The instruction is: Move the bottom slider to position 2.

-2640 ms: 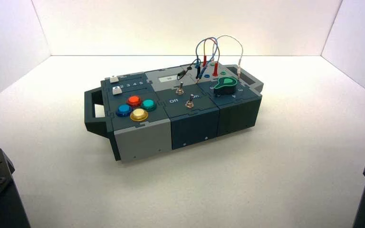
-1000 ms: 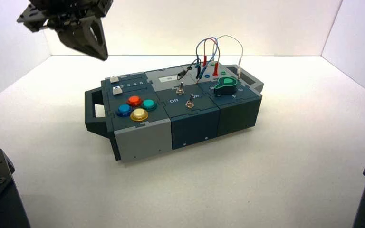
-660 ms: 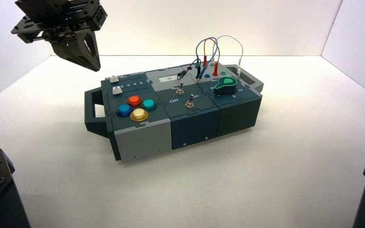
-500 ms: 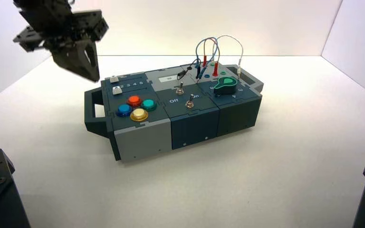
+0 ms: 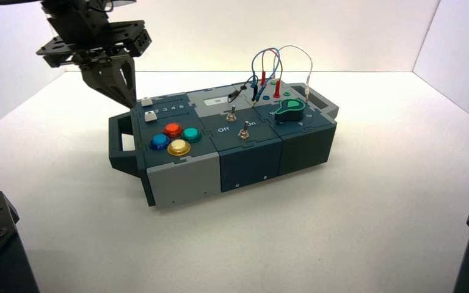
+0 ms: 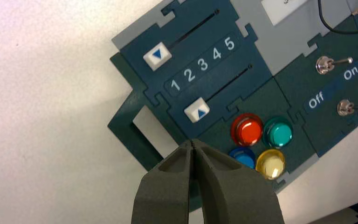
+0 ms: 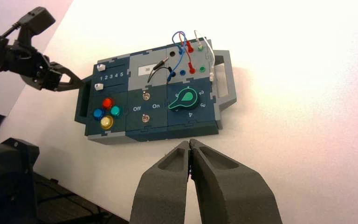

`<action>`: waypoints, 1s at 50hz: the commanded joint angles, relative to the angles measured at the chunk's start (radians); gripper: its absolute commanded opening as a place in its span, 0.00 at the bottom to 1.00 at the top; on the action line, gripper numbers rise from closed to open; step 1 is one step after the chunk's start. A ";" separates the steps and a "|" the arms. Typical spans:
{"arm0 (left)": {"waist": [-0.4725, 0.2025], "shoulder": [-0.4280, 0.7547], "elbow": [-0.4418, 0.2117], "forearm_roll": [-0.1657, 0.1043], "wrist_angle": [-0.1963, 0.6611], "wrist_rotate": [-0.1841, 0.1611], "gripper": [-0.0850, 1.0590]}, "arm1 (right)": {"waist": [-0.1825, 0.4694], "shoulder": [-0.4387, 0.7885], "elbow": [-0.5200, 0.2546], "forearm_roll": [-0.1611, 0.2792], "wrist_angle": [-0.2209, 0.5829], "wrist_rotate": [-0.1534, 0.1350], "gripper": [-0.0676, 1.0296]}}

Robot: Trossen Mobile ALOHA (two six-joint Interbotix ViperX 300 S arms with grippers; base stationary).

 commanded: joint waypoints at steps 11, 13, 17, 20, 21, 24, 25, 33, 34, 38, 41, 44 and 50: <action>0.005 0.064 -0.041 0.002 0.000 0.015 0.05 | 0.002 0.003 -0.021 0.003 -0.009 -0.002 0.05; 0.005 0.071 -0.043 0.002 -0.002 0.015 0.05 | 0.002 0.005 -0.021 0.003 -0.009 -0.003 0.05; 0.005 0.072 -0.044 0.002 -0.003 0.015 0.05 | 0.002 0.005 -0.021 0.003 -0.009 -0.002 0.05; 0.005 0.072 -0.048 0.002 -0.003 0.015 0.05 | 0.002 0.003 -0.021 0.003 -0.009 -0.002 0.05; 0.005 0.072 -0.049 0.002 -0.003 0.015 0.05 | 0.002 0.005 -0.021 0.002 -0.009 -0.002 0.05; 0.005 0.074 -0.051 0.002 -0.005 0.015 0.05 | 0.002 0.003 -0.021 0.002 -0.009 -0.003 0.05; 0.005 0.072 -0.052 0.000 -0.003 0.015 0.05 | 0.002 0.005 -0.021 0.002 -0.009 -0.003 0.05; 0.002 0.084 -0.060 -0.002 -0.003 0.015 0.05 | 0.002 0.005 -0.020 0.002 -0.011 -0.002 0.05; 0.002 0.084 -0.060 -0.002 -0.003 0.015 0.05 | 0.002 0.003 -0.021 0.002 -0.011 -0.002 0.05; -0.005 0.091 -0.060 -0.003 -0.003 0.015 0.05 | 0.002 0.005 -0.023 0.003 -0.009 -0.002 0.05; -0.009 0.095 -0.063 -0.002 -0.003 0.015 0.05 | 0.002 0.005 -0.025 0.003 -0.009 -0.002 0.05; -0.011 0.101 -0.066 -0.003 -0.003 0.015 0.05 | 0.002 0.005 -0.026 0.003 -0.011 -0.002 0.05; -0.020 0.112 -0.074 -0.003 -0.003 0.015 0.05 | 0.002 0.003 -0.025 0.002 -0.009 -0.003 0.05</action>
